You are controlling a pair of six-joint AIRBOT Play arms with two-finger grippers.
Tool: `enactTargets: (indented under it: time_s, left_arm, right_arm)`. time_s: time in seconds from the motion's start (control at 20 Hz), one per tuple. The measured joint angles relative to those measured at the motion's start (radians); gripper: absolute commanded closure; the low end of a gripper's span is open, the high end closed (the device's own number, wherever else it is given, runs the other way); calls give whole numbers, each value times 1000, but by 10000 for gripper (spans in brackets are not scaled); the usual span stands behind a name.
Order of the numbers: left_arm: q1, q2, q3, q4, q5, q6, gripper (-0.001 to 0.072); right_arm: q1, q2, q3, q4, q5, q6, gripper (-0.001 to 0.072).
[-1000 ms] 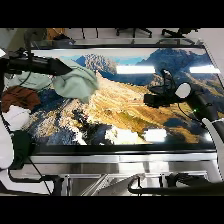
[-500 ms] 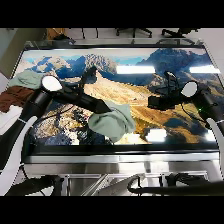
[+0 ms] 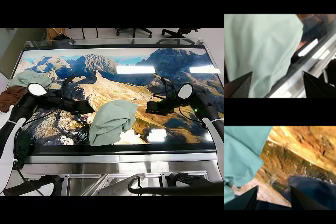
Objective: Fold the shirts.
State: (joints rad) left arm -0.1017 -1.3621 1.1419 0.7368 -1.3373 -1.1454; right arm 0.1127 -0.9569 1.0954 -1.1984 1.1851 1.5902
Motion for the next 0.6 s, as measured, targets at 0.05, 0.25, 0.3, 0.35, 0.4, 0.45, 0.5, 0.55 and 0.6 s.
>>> enactTargets:
  time_s: [0.05, 0.25, 0.3, 0.35, 0.4, 0.45, 0.5, 0.55, 0.6]
  left_arm:
    - [35, 15, -34, 0, -35, -6, 9]
    - [71, 108, -258, 1, -52, -18, 9]
    - [53, 136, -328, 1, -22, -19, 9]
    - [25, 163, -398, -2, 19, -23, 9]
    - [-8, 183, -457, -10, 63, -27, 9]
    - [-44, 198, -509, -21, 114, -35, 9]
    - [-87, 210, -558, -41, 171, -44, 9]
    - [-126, 215, -594, -60, 224, -49, 9]
    - [-164, 213, -621, -81, 275, -52, 10]
  right_arm:
    - [0, -3, -26, 15, -1, -8, 262]
    - [1, -40, -127, 156, -54, -101, 263]
    - [1, -61, -141, 209, -69, -140, 263]
    - [1, -85, -150, 260, -82, -182, 263]
    - [1, -112, -157, 314, -95, -229, 263]
    - [1, -137, -162, 359, -108, -269, 263]
    - [1, -165, -165, 405, -122, -311, 263]
    - [1, -189, -167, 443, -133, -344, 263]
    - [1, -213, -169, 481, -143, -379, 263]
